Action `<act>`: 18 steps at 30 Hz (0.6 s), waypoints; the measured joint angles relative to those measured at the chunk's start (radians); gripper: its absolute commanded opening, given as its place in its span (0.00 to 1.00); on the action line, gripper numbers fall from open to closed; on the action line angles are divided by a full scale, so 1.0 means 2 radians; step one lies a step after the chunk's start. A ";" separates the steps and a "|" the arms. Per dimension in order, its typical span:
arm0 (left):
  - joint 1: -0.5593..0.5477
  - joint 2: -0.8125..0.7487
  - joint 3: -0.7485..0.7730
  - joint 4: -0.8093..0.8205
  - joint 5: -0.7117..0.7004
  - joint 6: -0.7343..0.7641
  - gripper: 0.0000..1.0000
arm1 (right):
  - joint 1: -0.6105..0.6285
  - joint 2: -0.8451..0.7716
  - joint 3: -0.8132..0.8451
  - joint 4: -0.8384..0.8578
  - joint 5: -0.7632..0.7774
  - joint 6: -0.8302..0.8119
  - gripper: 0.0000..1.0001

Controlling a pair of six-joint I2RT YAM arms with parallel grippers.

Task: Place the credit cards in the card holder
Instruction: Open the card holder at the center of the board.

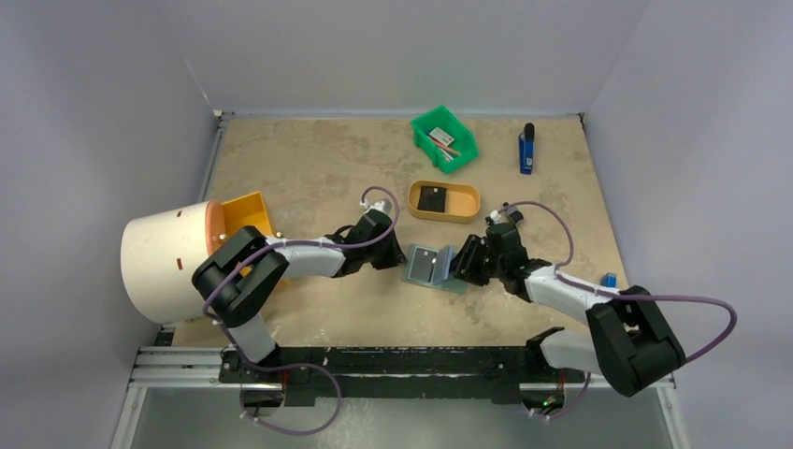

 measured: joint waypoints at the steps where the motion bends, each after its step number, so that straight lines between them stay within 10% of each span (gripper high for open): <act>1: 0.000 0.001 0.000 -0.002 -0.001 0.000 0.00 | -0.001 -0.002 0.000 -0.006 0.001 0.001 0.45; 18: -0.005 0.016 0.017 -0.006 -0.006 0.001 0.00 | -0.028 -0.097 -0.027 -0.039 0.013 0.030 0.47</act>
